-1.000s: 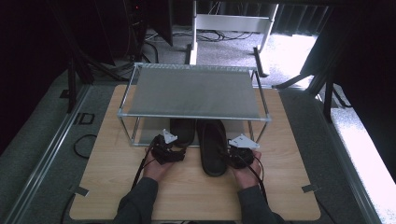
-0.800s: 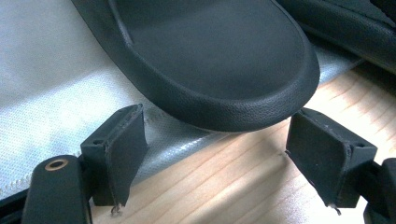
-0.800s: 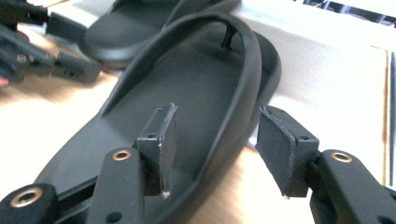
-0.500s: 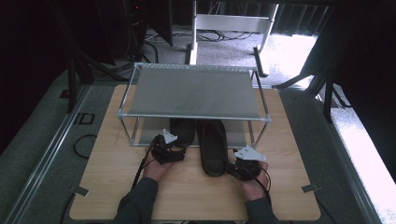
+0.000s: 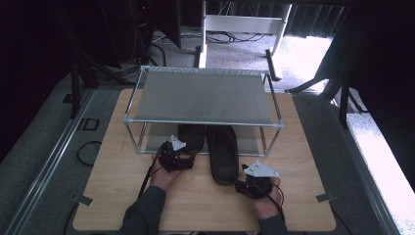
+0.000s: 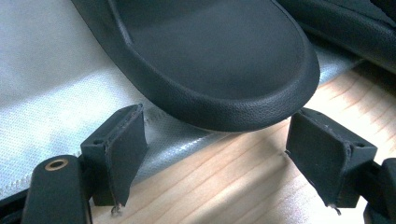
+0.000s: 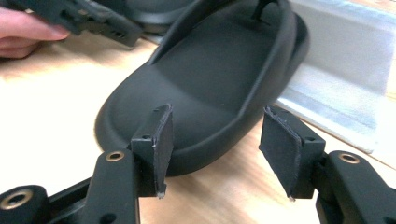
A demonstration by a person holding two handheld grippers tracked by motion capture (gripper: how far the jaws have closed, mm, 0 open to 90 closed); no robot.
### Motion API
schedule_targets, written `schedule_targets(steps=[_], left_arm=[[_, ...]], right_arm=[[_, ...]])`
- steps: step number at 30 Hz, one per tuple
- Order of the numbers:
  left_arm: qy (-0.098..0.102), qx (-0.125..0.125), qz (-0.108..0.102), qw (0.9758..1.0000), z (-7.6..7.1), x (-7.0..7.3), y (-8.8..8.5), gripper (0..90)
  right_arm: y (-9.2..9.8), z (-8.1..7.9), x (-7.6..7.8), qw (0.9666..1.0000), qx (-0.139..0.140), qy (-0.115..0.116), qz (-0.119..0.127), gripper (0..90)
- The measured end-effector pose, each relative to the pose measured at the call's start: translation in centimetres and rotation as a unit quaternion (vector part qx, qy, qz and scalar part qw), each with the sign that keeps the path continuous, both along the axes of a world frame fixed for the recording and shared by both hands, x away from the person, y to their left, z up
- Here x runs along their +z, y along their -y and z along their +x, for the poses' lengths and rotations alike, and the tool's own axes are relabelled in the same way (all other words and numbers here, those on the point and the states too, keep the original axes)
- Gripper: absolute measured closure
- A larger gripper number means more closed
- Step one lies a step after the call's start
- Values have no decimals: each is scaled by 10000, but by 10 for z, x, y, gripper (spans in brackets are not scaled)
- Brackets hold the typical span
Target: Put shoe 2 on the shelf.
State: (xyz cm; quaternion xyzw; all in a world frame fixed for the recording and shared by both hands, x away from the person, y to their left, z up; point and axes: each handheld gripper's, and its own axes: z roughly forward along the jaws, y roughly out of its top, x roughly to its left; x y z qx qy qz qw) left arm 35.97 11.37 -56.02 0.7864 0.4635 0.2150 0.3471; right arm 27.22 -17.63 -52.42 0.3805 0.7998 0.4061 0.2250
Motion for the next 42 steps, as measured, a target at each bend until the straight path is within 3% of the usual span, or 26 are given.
schedule_targets(steps=[9,21,28,42], left_arm=[[2,1,-1,10000,0,0,0,206],[0,0,-1,10000,0,0,0,206],[2,4,-9,10000,0,0,0,207],[-5,6,-28,10000,0,0,0,211]], right_arm=[[-5,-14,-1,9998,207,37,6,416],[-9,-21,-8,9992,370,-109,-111,388],[-12,-21,-11,9989,352,-82,-288,372],[-21,-11,-11,9990,287,-23,-330,376]])
